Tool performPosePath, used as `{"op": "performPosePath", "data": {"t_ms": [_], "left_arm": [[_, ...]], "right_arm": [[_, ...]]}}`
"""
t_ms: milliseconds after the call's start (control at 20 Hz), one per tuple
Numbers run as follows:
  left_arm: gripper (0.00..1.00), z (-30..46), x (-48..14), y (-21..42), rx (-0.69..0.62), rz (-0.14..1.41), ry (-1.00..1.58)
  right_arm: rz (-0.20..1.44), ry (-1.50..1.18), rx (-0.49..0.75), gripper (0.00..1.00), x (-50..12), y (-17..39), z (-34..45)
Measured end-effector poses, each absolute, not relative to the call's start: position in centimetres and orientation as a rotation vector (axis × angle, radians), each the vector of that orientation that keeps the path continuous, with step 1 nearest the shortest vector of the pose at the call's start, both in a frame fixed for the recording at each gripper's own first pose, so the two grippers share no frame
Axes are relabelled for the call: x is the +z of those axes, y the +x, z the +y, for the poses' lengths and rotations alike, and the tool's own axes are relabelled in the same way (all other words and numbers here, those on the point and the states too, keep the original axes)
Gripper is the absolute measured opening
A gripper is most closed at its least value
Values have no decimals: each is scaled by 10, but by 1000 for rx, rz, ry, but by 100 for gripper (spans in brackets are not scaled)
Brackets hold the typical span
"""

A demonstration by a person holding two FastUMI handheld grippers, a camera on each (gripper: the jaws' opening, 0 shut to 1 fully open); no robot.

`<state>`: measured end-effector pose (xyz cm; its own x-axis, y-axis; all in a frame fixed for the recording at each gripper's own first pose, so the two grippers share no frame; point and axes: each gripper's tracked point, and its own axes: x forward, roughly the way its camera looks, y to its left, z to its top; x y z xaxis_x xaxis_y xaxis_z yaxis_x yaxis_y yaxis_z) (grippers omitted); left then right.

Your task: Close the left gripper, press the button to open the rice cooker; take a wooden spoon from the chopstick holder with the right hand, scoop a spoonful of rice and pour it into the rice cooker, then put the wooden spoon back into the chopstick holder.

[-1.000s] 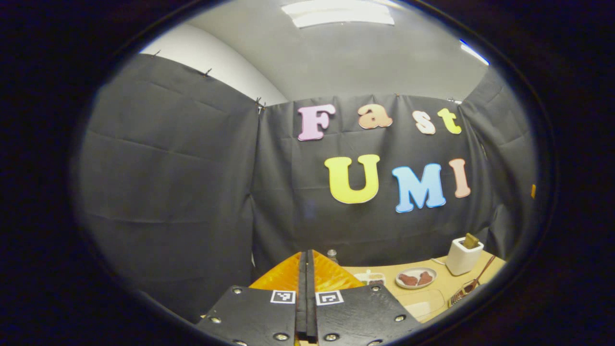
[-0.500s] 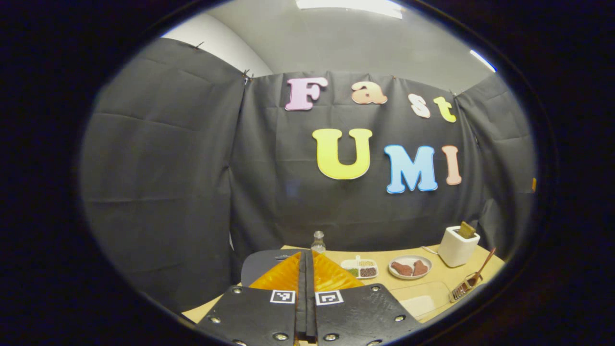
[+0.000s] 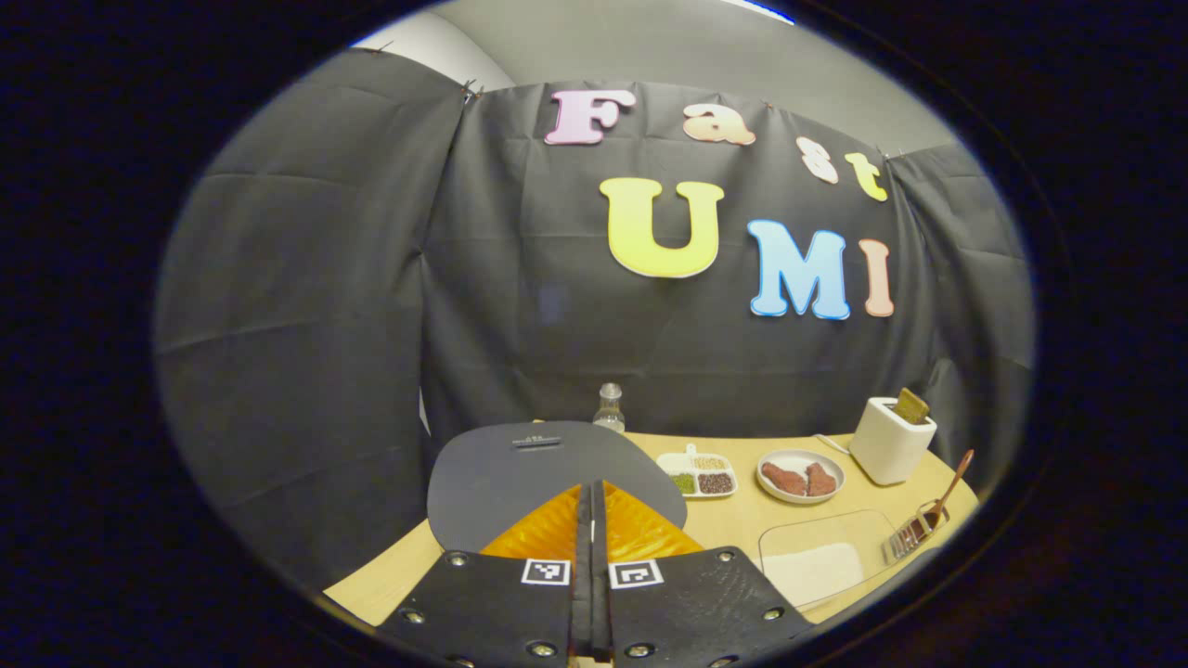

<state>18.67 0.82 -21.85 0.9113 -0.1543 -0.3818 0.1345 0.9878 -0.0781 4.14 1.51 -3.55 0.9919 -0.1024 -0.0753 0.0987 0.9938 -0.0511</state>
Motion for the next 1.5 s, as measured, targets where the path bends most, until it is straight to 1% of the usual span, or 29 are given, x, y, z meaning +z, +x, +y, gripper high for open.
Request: {"op": "performPosePath", "data": {"t_ms": [350, 450, 500, 550, 600, 650, 700, 750, 800, 950, 1050, 1100, 1300, 1500], "left_arm": [[1, 16, -256, 191, -148, 474, -52], [1, 14, -256, 193, -150, 463, -46], [1, 13, -262, 195, -150, 474, -46], [1, 15, -271, 182, -138, 517, -54], [5, 15, -265, 187, -130, 480, -58], [0, 16, -276, 186, -122, 537, -51], [2, 18, -272, 183, -114, 525, -59], [0, 17, -277, 183, -102, 581, -59], [2, 19, -272, 184, -91, 560, -73], [2, 17, -267, 190, -96, 556, -81], [2, 18, -261, 190, -88, 577, -66], [2, 18, -252, 191, -84, 558, -60], [1, 25, -189, 206, -55, 414, -12], [0, 30, -140, 211, -28, 331, -15]], "right_arm": [[85, -74, -110, 98, -35, 42, 22], [89, -76, -113, 97, -37, 42, 22], [93, -74, -113, 96, -38, 42, 22], [95, -71, -113, 98, -38, 42, 23], [95, -68, -112, 98, -38, 42, 23], [93, -64, -111, 98, -38, 43, 23], [92, -59, -107, 98, -38, 44, 26], [88, -53, -100, 97, -38, 46, 28], [83, -47, -93, 98, -38, 45, 30], [75, -39, -72, 98, -38, 44, 31], [83, -43, -62, 98, -41, 42, 27], [86, -39, -63, 98, -42, 40, 23], [106, 0, -47, 98, -48, 40, 16], [113, 6, -39, 98, -50, 40, 6]]}}
